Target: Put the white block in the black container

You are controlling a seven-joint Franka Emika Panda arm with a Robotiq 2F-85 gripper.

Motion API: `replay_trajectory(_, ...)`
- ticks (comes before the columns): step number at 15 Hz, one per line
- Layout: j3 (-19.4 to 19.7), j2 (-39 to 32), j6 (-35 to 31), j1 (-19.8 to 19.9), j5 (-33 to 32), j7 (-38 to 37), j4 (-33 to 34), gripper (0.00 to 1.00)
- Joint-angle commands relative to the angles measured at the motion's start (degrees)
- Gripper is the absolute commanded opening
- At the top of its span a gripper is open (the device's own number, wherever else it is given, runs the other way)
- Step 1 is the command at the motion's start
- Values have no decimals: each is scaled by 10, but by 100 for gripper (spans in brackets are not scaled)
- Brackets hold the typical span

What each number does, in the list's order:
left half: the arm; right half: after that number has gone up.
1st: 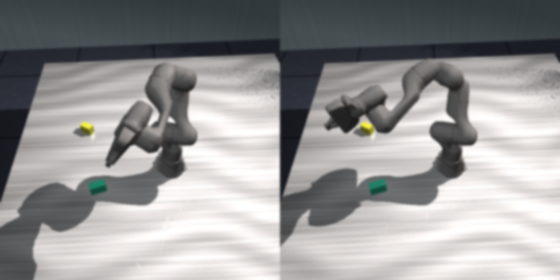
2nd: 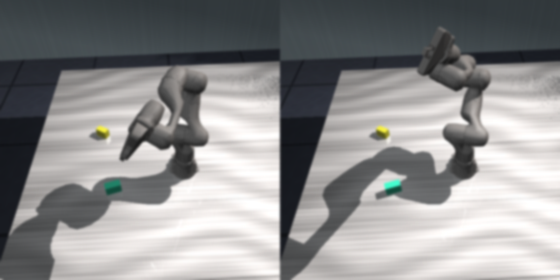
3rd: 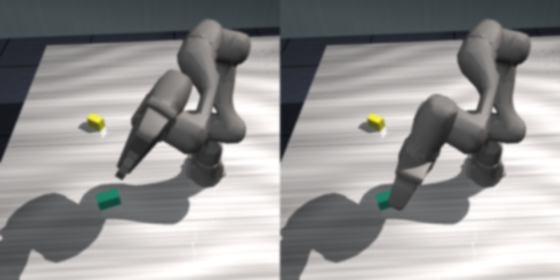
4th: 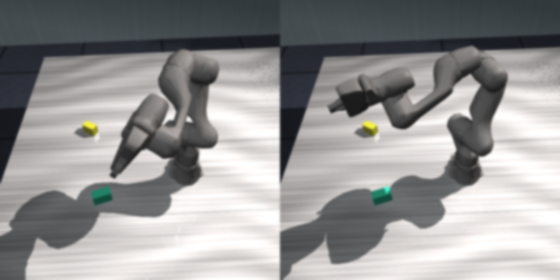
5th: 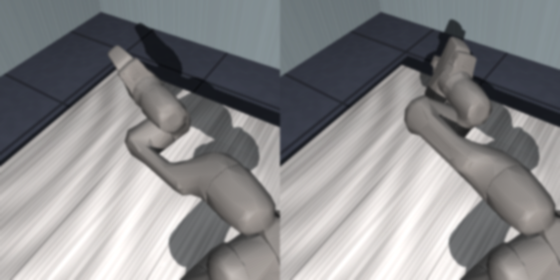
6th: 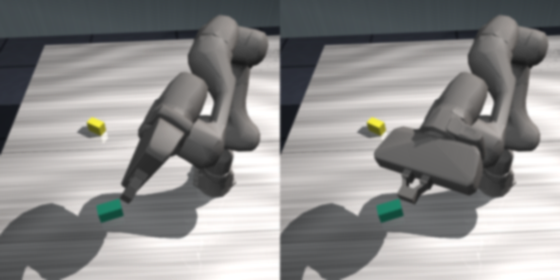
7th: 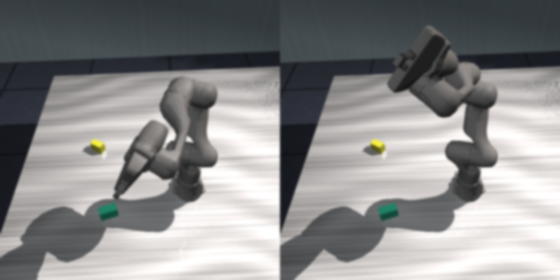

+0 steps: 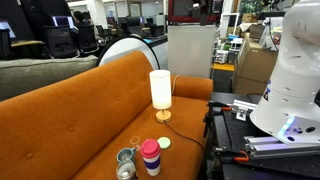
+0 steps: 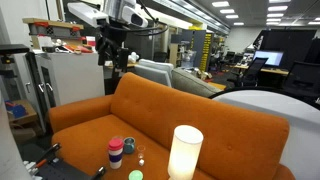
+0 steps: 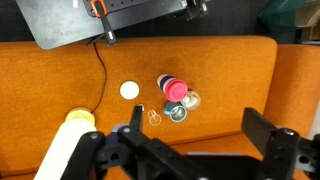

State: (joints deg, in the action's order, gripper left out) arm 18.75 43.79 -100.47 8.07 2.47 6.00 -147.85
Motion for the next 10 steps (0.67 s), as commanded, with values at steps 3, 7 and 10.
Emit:
replay_trajectory(3, -36, -15, -19, 28, -15, -21, -4, 100)
replay_trajectory(7, -75, -42, -38, 23, -51, -43, -14, 100)
replay_trajectory(10, -111, -69, -66, 16, -74, -68, -24, 100)
